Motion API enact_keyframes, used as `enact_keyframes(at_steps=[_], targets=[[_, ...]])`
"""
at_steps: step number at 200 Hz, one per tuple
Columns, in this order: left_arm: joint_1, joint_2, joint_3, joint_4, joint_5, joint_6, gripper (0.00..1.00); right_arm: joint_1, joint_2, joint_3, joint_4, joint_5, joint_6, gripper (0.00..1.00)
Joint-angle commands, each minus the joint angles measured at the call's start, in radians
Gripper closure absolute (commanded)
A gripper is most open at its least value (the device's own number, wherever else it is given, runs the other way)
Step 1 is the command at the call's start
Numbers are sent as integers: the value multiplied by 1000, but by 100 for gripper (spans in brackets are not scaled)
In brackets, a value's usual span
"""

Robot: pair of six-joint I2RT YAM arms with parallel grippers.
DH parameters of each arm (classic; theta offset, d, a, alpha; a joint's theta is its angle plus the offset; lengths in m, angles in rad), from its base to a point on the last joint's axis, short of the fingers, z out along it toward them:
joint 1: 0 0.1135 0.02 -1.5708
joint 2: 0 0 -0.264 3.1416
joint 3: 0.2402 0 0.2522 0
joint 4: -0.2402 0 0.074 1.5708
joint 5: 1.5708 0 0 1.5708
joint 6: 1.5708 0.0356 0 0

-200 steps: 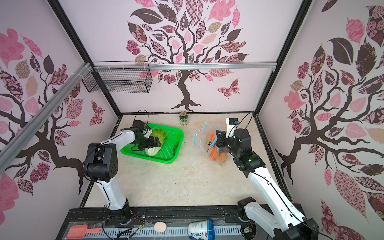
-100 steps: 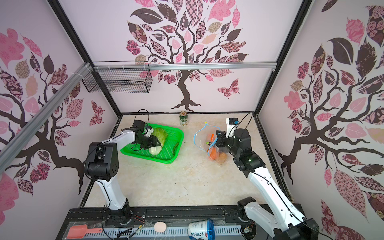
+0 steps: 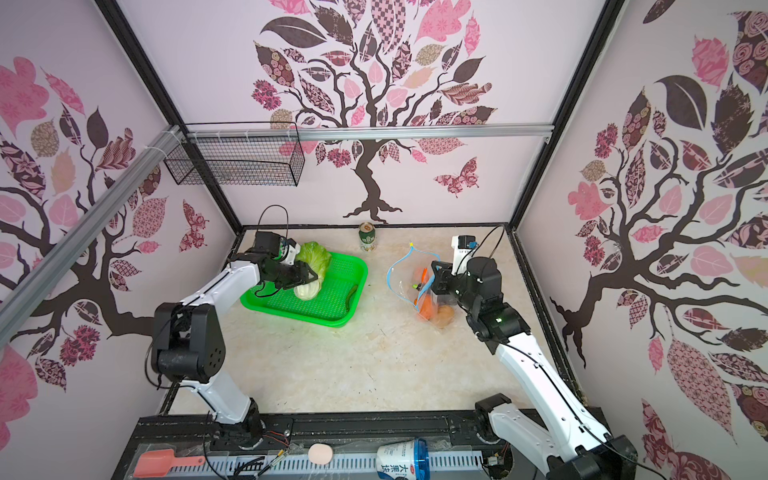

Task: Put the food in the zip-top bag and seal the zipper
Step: 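Lift the lettuce out of the basket with the left gripper, then carry the lettuce over the bag opening held by the right gripper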

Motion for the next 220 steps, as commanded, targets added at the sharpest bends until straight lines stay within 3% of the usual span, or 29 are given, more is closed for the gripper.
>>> enact_keyframes(at_steps=[1, 39, 76, 102, 138, 177, 220], targets=[[-14, -113, -31, 33, 7, -28, 50, -6, 16, 24, 11, -18, 30, 100], [-99, -282, -75, 157, -13, -106, 50, -5, 55, 36, 19, -62, 80, 100], [-240, -394, -126, 394, -67, -228, 51, -6, 91, 53, 19, -86, 100, 100], [-383, -424, -179, 592, -169, -287, 52, -7, 95, 55, 22, -79, 110, 100], [-591, -374, -223, 867, -292, -286, 52, -7, 99, 55, 19, -77, 134, 100], [-753, -270, -214, 1050, -359, -177, 51, -7, 91, 78, -16, -76, 158, 100], [-792, -159, -234, 1232, -354, -149, 51, -7, 73, 102, -54, -60, 161, 100]])
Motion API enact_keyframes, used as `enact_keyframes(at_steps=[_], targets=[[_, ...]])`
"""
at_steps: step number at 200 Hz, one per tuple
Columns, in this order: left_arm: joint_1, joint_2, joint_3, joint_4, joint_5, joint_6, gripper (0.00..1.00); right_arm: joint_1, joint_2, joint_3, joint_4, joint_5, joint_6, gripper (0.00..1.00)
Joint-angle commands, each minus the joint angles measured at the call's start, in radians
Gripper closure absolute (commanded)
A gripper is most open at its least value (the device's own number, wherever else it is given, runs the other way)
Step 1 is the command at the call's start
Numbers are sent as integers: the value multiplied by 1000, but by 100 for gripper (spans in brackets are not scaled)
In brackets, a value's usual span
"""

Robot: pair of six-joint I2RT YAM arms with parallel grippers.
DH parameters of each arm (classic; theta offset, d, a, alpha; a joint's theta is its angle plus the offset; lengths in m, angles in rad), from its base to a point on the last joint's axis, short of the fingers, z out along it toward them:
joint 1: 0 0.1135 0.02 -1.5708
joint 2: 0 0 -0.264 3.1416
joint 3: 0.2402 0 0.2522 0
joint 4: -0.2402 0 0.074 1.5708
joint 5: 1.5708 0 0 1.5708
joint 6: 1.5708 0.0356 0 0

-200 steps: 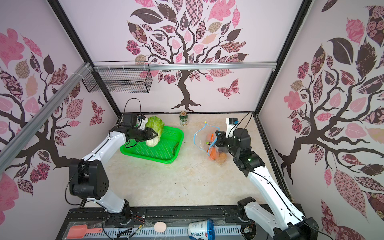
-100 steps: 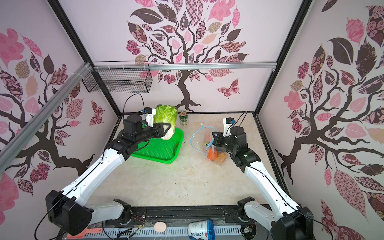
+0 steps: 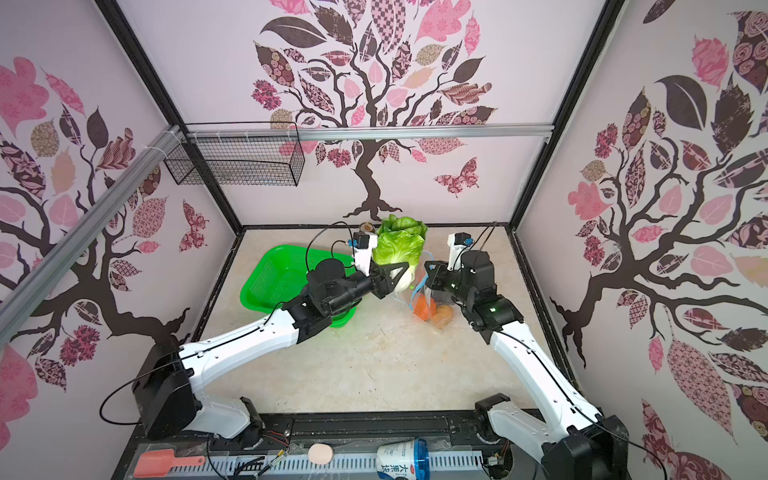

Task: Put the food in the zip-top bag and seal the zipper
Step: 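Carry the lettuce over the bag opening held by the right gripper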

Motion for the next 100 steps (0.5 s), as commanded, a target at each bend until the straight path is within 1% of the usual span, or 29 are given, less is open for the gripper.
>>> enact_keyframes(at_steps=[1, 56, 100], targets=[[2, 39, -33, 207, -26, 30, 51, -6, -12, 51, -32, 10, 9, 100], [-2, 110, -84, 349, -38, 49, 51, -6, -3, 95, -57, -47, 63, 100], [-7, 156, -105, 390, -29, 52, 50, -6, -9, 123, -85, -29, 80, 100]])
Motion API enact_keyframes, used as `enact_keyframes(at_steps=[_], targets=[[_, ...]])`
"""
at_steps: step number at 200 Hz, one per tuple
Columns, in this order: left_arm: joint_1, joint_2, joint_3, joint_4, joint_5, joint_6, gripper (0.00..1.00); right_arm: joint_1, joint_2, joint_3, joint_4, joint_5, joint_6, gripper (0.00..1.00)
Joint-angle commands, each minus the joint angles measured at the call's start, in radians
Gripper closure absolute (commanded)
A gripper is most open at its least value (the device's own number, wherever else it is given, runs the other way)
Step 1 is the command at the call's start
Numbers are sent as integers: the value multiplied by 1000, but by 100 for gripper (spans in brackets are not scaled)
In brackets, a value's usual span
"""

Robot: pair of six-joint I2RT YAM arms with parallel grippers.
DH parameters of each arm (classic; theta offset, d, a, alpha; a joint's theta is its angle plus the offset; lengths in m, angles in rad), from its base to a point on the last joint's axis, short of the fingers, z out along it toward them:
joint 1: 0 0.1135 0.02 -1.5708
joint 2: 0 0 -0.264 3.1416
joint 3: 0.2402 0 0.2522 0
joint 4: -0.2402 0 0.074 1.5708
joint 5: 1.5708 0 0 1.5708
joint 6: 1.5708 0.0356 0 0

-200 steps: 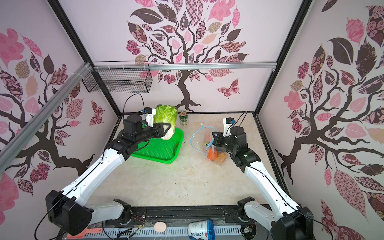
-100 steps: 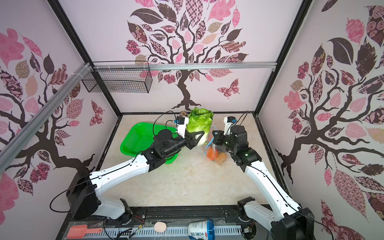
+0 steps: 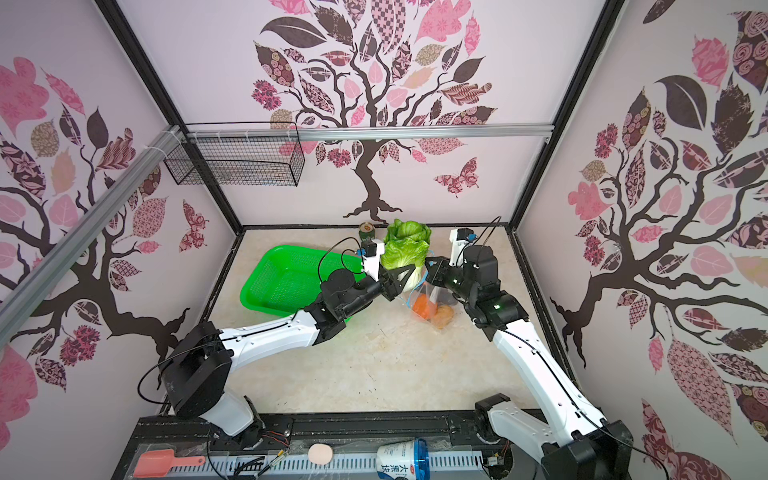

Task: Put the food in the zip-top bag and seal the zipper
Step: 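Carry the lettuce over the bag opening held by the right gripper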

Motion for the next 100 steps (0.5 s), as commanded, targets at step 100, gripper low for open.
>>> enact_keyframes(at_steps=[100], targets=[[-34, 27, -52, -44, 15, 60, 32, -10, -10, 47, 14, 22, 37, 100]])
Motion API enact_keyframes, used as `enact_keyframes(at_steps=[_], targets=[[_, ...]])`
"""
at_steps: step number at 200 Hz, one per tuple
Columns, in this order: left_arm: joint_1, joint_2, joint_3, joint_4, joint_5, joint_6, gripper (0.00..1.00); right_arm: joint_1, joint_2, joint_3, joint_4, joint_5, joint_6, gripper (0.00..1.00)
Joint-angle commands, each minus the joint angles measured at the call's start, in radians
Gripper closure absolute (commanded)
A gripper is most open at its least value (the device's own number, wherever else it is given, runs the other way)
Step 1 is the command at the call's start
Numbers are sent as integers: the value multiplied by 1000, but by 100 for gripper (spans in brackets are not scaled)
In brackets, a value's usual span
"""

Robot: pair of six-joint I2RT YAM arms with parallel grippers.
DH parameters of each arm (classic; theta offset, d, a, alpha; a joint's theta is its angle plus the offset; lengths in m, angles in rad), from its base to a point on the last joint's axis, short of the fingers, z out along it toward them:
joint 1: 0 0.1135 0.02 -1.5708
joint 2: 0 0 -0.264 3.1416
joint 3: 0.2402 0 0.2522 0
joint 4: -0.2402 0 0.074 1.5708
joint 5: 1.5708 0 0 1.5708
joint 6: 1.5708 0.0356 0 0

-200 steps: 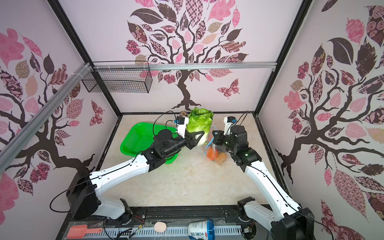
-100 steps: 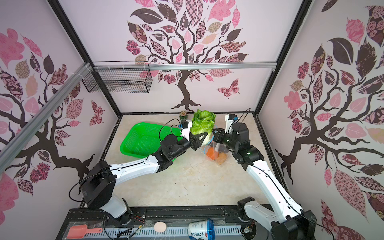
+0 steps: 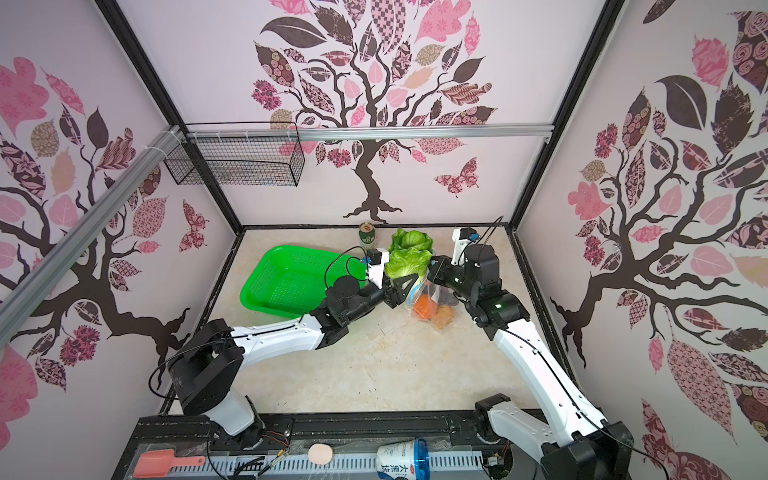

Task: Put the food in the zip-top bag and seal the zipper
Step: 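Carry the lettuce over the bag opening held by the right gripper, then push the lettuce down into the bag with the left gripper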

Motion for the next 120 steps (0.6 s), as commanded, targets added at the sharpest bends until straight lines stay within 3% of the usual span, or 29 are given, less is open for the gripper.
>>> enact_keyframes(at_steps=[1, 36, 48, 93, 120], targets=[[-13, -7, -9, -68, 19, 33, 31, -5, -11, 38, 27, 9, 6, 100], [-15, -27, 5, -128, 46, 39, 16, -33, -12, 23, 36, -18, 3, 100], [-15, -31, 12, -147, 50, 38, 2, -69, -13, 2, 67, -72, 24, 100], [-16, -26, 44, -204, 54, 36, 1, -229, 6, -115, 313, -379, 184, 100], [-15, -15, 63, -229, 54, 42, 1, -251, 26, -131, 352, -424, 195, 100]])
